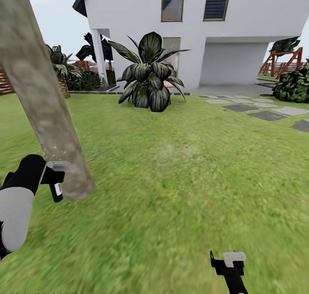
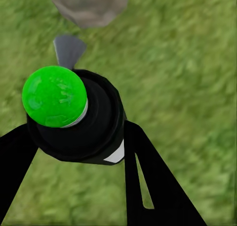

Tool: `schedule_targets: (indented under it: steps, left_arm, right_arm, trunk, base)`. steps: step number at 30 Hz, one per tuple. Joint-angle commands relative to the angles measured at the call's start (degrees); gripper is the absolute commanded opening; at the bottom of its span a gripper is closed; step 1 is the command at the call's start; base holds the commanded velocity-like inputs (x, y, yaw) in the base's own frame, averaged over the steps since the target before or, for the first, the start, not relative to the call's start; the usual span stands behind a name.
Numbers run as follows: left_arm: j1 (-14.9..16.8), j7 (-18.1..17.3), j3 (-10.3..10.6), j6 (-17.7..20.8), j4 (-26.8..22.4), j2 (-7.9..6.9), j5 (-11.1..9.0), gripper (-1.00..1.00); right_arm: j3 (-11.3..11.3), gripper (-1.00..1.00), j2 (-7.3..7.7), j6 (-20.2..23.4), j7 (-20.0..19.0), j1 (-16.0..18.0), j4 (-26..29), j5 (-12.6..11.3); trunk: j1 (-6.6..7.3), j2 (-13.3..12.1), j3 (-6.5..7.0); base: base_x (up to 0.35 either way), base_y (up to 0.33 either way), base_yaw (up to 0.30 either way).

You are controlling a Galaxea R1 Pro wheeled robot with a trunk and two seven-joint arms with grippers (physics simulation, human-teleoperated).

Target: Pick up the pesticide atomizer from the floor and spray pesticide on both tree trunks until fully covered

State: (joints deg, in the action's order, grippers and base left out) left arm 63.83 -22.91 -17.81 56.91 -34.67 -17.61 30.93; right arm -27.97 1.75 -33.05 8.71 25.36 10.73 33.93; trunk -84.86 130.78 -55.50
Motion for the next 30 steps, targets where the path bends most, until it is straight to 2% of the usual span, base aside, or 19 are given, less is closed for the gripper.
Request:
schedule_targets:
  steps: [1,13,18,25,30]
  left_arm:
    - [0.1,-0.5,-0.3,0.1,0.0,0.15,0.6,-1.00]
    - [0.6,0.1,-0.4,0.1,-0.1,0.48,0.9,-1.00]
    - [0.0,0.3,-0.5,0.0,0.0,0.27,0.9,-1.00]
    - [0.0,3.6,-0.8,0.0,0.5,0.23,0.8,-1.00]
    - [-0.1,3.8,-2.2,-0.2,0.6,0.20,0.7,-1.00]
  right_arm:
    - [-0.2,1.00,0.00,-0.2,0.3,0.0,-0.1,0.6]
    - [-0.2,1.00,0.00,-0.2,0.3,0.0,-0.1,0.6]
    - [-0.2,1.00,0.00,-0.2,0.3,0.0,-0.1,0.6]
    - [-0.2,1.00,0.00,-0.2,0.3,0.0,-0.1,0.6]
    - [-0.2,1.00,0.00,-0.2,0.3,0.0,-0.1,0.6]
  trunk:
    - [0.00,0.0,-0.05]
    - [0.00,0.0,-0.05]
    - [0.00,0.0,-0.05]
    - [0.00,0.0,-0.05]
    - [0.00,0.0,-0.05]
  base:
    - [0.066,-0.271,0.277]
    - [0.003,-0.272,0.255]
    - [0.111,-0.258,0.026]
    - [0.187,-0.232,0.001]
    - [0.177,-0.231,0.000]
